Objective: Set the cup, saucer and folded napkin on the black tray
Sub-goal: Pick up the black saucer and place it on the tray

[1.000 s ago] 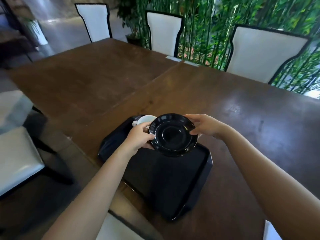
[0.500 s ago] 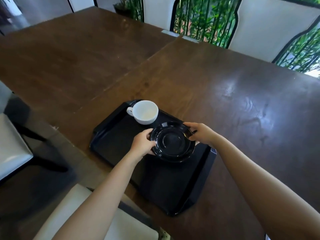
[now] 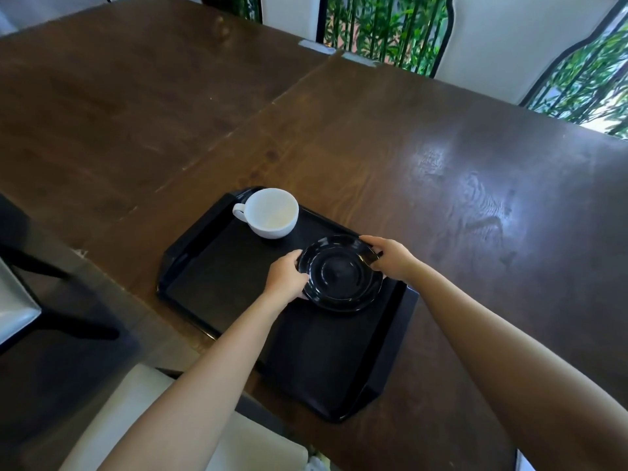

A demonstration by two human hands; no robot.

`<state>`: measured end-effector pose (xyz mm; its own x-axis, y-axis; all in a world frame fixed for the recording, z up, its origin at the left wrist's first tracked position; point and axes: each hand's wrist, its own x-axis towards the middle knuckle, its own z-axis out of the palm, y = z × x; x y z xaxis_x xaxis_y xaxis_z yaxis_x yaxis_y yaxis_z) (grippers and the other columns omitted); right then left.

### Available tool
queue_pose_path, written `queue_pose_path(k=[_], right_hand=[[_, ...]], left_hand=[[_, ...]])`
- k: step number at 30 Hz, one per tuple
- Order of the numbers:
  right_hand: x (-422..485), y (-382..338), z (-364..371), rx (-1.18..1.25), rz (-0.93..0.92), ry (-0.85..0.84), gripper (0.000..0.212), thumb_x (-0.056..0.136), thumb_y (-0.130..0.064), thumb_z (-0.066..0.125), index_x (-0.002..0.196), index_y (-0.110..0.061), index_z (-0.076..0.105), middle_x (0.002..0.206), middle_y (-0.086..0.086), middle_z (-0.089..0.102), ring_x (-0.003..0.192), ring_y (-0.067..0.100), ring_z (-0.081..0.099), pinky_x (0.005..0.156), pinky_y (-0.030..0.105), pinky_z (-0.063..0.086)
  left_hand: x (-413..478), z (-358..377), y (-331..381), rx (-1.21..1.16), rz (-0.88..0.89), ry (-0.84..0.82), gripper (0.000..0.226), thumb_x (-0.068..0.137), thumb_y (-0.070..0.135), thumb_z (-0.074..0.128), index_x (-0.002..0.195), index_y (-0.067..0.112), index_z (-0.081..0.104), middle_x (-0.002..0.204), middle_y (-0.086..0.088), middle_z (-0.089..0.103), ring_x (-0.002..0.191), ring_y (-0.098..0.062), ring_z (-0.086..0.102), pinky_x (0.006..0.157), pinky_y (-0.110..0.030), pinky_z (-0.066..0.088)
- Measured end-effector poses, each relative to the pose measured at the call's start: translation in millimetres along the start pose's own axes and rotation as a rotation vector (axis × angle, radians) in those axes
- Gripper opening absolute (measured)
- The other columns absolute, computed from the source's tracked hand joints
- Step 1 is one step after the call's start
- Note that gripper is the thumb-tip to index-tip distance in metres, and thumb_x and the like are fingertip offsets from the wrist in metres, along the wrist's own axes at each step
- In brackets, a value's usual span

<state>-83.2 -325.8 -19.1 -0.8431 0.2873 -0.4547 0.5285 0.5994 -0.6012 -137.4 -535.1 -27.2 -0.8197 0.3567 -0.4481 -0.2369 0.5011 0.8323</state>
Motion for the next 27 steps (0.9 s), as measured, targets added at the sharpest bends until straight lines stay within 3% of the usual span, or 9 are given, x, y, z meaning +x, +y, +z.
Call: queue_pose_path(k=[2, 6, 10, 14, 18, 21, 27], right_hand=[[0.5, -0.2, -0.6, -0.003, 0.007, -0.014, 0.07, 0.081, 0.01, 0.045, 0.14, -0.026, 0.04, 0.118, 0.008, 0.061, 0.08, 0.023, 0.06, 0.067, 0.032, 0.053], [1.6, -3.1, -3.8, -0.056, 0.018, -0.044, 0.067, 0.085, 0.007, 0.046, 0.144, -0.024, 0.034, 0.137, 0.011, 0.052, 0.089, 0.022, 0.057, 0.064, 0.023, 0.047], [-2.7, -6.5, -5.3, -0.057, 0.026, -0.076, 0.068, 0.085, 0.007, 0.047, 0.144, -0.022, 0.033, 0.133, 0.014, 0.053, 0.098, 0.029, 0.062, 0.081, 0.035, 0.055], [-6.9, -10.1, -7.9, -0.091, 0.041, -0.103, 0.072, 0.084, 0.006, 0.051, 0.146, -0.021, 0.028, 0.131, 0.013, 0.054, 0.093, 0.034, 0.065, 0.086, 0.041, 0.055], [-16.2, -12.1, -16.0, -0.142, 0.035, -0.146, 0.072, 0.084, 0.004, 0.054, 0.147, -0.018, 0.026, 0.123, 0.017, 0.061, 0.098, 0.034, 0.063, 0.092, 0.044, 0.052], [-28.0, -13.2, -29.3, -0.153, 0.053, -0.191, 0.068, 0.086, 0.0, 0.056, 0.146, -0.017, 0.028, 0.128, 0.017, 0.058, 0.095, 0.027, 0.057, 0.093, 0.041, 0.05], [-62.7, -8.6, -65.6, -0.146, 0.075, -0.234, 0.069, 0.086, -0.011, 0.061, 0.145, -0.027, 0.03, 0.145, 0.0, 0.043, 0.125, 0.026, 0.047, 0.094, 0.037, 0.051]], left_hand=[[1.3, -0.7, -0.6, 0.043, 0.014, -0.012, 0.037, 0.083, -0.006, 0.052, 0.108, 0.02, 0.06, 0.089, 0.004, 0.059, 0.076, -0.02, 0.065, 0.054, -0.036, 0.061], [6.6, -3.3, 5.9, 0.145, -0.024, -0.062, 0.026, 0.08, -0.002, 0.054, 0.098, 0.017, 0.06, 0.097, -0.009, 0.064, 0.081, -0.03, 0.068, 0.066, -0.045, 0.061], [9.3, -6.7, 14.0, 0.229, -0.102, -0.11, 0.034, 0.084, 0.001, 0.054, 0.117, 0.01, 0.055, 0.111, -0.011, 0.061, 0.074, -0.031, 0.071, 0.072, -0.042, 0.061], [7.7, -13.9, 21.1, 0.423, -0.094, -0.08, 0.061, 0.086, 0.007, 0.055, 0.142, 0.012, 0.032, 0.136, -0.011, 0.047, 0.067, -0.024, 0.071, 0.071, -0.034, 0.06], [1.8, -17.7, 33.9, 0.639, 0.051, -0.086, 0.055, 0.086, 0.007, 0.054, 0.139, 0.011, 0.039, 0.125, -0.013, 0.055, 0.095, -0.03, 0.065, 0.084, -0.041, 0.056], [-5.3, -15.1, 51.5, 0.745, 0.128, -0.131, 0.054, 0.087, 0.008, 0.056, 0.138, 0.012, 0.04, 0.133, -0.012, 0.053, 0.114, -0.027, 0.056, 0.089, -0.035, 0.05], [-20.6, 3.1, 94.8, 0.794, 0.214, -0.264, 0.053, 0.088, 0.02, 0.058, 0.138, 0.014, 0.042, 0.136, -0.008, 0.051, 0.112, -0.026, 0.056, 0.086, -0.033, 0.048]])
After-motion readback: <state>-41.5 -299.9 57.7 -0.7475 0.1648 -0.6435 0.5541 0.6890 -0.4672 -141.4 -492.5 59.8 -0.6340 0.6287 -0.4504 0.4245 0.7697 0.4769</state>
